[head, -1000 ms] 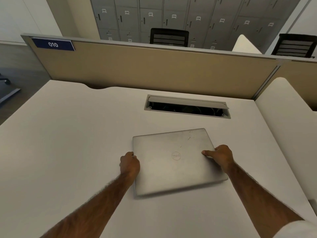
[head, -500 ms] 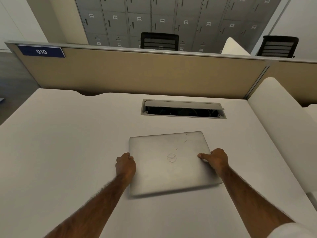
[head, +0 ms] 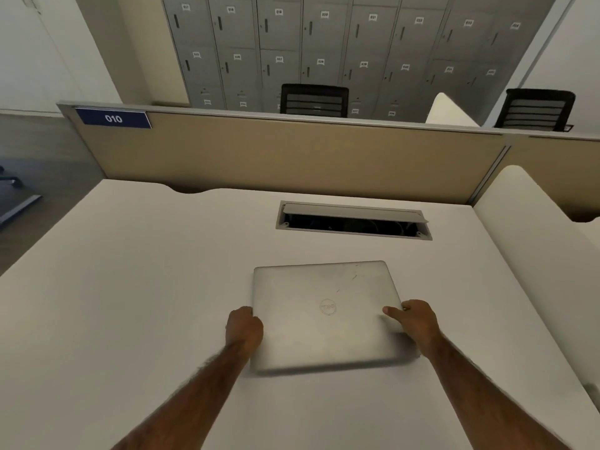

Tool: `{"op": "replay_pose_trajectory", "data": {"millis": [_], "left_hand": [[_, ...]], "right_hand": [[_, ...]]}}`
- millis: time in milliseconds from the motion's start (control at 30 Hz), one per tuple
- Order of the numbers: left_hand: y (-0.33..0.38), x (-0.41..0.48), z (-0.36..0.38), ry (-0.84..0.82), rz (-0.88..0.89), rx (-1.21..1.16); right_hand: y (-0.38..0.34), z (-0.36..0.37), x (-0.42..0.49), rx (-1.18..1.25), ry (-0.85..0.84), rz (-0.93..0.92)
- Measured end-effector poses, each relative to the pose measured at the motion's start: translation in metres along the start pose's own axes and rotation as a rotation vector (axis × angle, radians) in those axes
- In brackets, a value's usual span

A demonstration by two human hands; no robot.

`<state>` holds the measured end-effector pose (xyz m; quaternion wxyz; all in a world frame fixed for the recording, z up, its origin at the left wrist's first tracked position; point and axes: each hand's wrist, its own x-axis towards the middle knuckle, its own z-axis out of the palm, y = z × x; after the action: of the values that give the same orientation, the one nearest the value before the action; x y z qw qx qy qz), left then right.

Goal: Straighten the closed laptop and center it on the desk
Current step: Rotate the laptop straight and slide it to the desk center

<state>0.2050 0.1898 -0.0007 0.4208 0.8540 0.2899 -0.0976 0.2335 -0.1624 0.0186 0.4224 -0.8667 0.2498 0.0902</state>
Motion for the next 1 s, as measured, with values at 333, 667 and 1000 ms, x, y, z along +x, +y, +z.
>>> {"op": "replay_pose_trajectory", "data": {"millis": [333,667,1000], "left_hand": [[0.016,-0.014,0.003,0.072,-0.050,-0.084],[0.019,-0.012,0.005,0.151,-0.072,-0.119],[0.017,-0.005,0.005,0.157,-0.093,-0.176]], "right_hand": [[-0.006,-0.006,0.017,0.014,-0.053,0.023],[-0.010,-0.009,0.019,0.023,-0.029,0.045],[-0.006,-0.006,0.012,0.076,-0.012,0.069]]}}
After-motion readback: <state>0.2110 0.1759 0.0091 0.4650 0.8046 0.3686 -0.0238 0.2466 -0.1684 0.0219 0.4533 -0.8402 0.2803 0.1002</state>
